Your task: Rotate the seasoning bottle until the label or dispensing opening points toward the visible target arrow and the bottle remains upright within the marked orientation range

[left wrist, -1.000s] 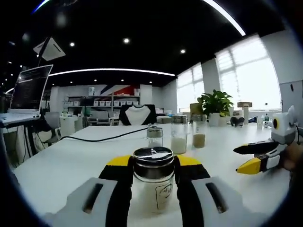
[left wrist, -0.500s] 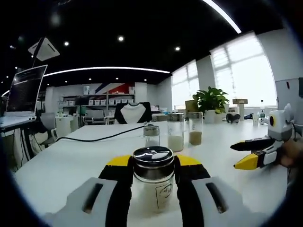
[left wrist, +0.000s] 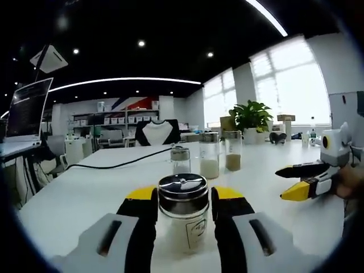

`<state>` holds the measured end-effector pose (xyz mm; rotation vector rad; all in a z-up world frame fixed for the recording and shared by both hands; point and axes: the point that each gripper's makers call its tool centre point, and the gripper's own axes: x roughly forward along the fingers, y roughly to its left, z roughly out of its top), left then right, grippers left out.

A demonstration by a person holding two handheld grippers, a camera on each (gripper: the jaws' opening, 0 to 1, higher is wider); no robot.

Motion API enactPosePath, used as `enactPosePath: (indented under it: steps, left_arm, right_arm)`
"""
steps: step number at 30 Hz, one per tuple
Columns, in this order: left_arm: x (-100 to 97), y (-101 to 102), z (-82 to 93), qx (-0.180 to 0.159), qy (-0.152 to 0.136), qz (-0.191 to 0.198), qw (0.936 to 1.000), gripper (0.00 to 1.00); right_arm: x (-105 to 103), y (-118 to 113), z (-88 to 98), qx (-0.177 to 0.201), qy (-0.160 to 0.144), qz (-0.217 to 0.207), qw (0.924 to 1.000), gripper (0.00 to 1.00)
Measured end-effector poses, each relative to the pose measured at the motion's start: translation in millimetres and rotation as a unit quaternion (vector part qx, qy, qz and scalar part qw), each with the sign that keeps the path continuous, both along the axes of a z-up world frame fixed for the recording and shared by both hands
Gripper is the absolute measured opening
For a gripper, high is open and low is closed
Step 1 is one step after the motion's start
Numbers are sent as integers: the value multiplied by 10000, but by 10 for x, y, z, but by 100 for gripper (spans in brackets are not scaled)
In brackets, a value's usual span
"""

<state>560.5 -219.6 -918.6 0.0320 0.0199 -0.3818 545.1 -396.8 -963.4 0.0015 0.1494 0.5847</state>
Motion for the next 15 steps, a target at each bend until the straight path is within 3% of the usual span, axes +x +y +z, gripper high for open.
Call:
enactPosePath:
  steps: [3, 5, 11, 15]
  left_arm:
    - [1, 10, 21, -76, -14, 54, 10000, 46]
    - [1, 22, 86, -443, -55, 37, 9990, 49]
    - [-12, 52, 182, -230, -65, 201, 9995, 56]
    - [1, 87, 271, -111, -99, 370, 9992, 69]
  right_arm:
    - [1, -4, 1, 6, -3, -8, 10000, 74]
    - [-1, -1, 4, 19, -7, 4, 10000, 74]
    - [-5, 2, 9, 43, -13, 27, 10000, 74]
    - [-6, 0, 17, 77, -19, 30, 10000, 74]
